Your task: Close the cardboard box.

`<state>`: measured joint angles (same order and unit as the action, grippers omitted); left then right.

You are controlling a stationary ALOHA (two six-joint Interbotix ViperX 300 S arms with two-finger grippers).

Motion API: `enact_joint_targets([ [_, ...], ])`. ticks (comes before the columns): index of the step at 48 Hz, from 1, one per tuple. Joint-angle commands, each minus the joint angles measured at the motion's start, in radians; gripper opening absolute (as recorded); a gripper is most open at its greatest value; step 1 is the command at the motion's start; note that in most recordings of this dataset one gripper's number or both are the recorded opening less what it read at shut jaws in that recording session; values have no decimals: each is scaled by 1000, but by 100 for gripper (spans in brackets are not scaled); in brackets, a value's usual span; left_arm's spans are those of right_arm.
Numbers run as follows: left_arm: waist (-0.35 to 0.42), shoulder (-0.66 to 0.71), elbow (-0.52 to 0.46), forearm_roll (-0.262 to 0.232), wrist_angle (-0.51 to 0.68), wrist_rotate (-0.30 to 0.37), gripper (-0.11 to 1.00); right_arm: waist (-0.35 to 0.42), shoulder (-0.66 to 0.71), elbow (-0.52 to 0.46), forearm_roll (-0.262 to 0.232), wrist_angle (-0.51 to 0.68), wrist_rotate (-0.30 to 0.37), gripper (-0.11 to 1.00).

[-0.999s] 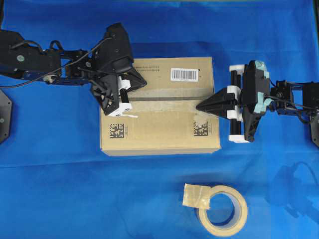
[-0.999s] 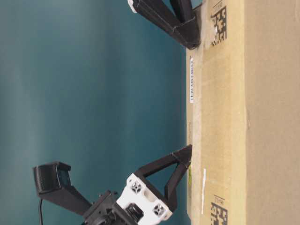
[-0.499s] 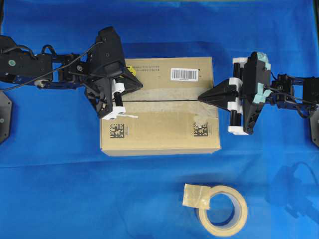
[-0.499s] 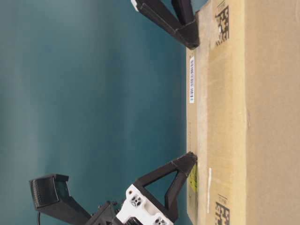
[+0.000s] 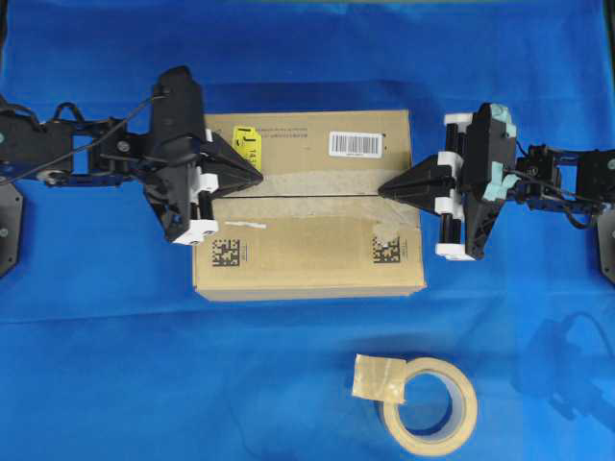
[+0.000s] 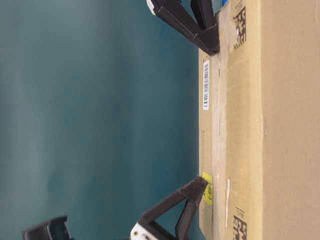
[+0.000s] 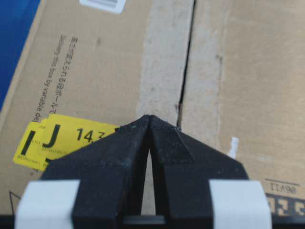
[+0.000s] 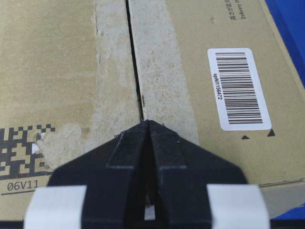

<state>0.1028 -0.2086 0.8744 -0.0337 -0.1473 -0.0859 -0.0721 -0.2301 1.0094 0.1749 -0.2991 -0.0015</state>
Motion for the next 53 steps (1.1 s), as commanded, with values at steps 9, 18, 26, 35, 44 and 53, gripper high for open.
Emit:
enact_joint_targets([
  [9,-25,-63,94,-2,-227,9,0,-6,-3,-9,3,-6,0,0],
  [18,-51,-55,198,0,-425,14,0,-6,-3,-9,2,-5,0,0],
  [26,-52,-38,272,-2,-541,12,0,-6,-3,-9,2,-8,0,0],
  [35,-52,-5,282,-2,-575,12,0,-6,-3,-9,3,-11,2,0],
  [44,-55,46,278,-2,-581,12,0,-6,-5,-9,3,-9,3,0],
  [53,-55,67,281,-2,-597,12,0,-6,-5,-9,3,-11,3,0],
])
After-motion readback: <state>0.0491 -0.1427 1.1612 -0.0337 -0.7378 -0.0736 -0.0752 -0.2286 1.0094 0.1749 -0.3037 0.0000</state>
